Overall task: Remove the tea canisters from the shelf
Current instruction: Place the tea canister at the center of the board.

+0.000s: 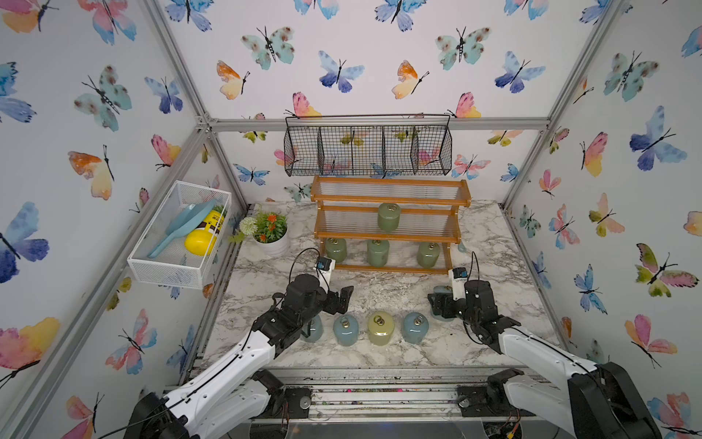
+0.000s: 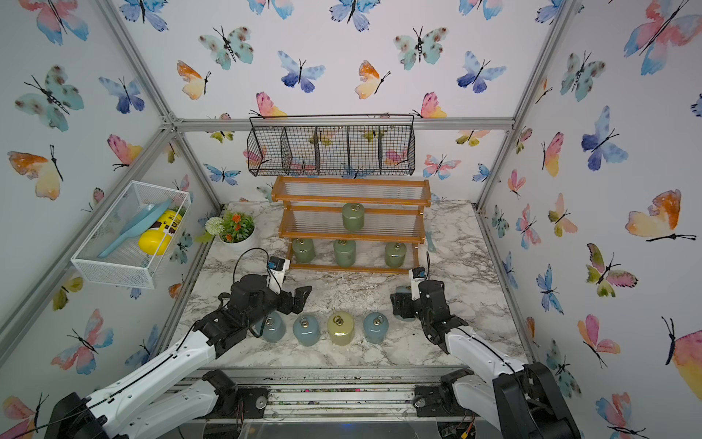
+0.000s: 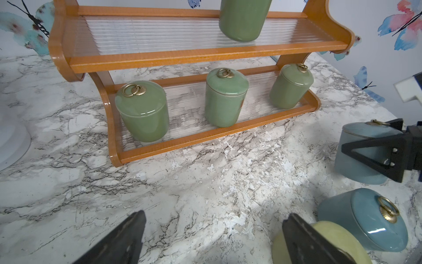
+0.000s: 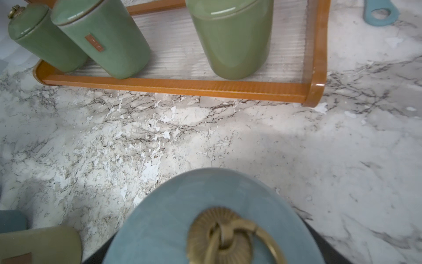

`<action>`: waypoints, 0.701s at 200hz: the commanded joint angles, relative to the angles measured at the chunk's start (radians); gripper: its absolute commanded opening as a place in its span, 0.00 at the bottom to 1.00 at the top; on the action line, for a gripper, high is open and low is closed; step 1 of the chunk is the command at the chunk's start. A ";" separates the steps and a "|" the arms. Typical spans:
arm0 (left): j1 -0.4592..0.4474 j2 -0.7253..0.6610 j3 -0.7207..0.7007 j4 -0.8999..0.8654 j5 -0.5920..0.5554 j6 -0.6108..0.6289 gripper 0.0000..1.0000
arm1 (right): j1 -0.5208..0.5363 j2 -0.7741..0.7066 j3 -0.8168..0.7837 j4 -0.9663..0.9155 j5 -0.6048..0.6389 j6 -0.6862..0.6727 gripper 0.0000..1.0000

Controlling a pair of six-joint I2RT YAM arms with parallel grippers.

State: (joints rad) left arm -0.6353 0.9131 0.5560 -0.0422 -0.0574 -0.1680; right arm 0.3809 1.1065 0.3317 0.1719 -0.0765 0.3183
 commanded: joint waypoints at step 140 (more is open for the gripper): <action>-0.001 -0.026 -0.027 0.007 0.001 0.012 0.98 | 0.076 -0.001 0.023 -0.049 0.189 0.107 0.86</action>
State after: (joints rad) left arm -0.6353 0.9051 0.5396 -0.0422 -0.0574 -0.1665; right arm 0.4534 1.1133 0.3325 0.1459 0.0715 0.4202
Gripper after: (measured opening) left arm 0.984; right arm 0.861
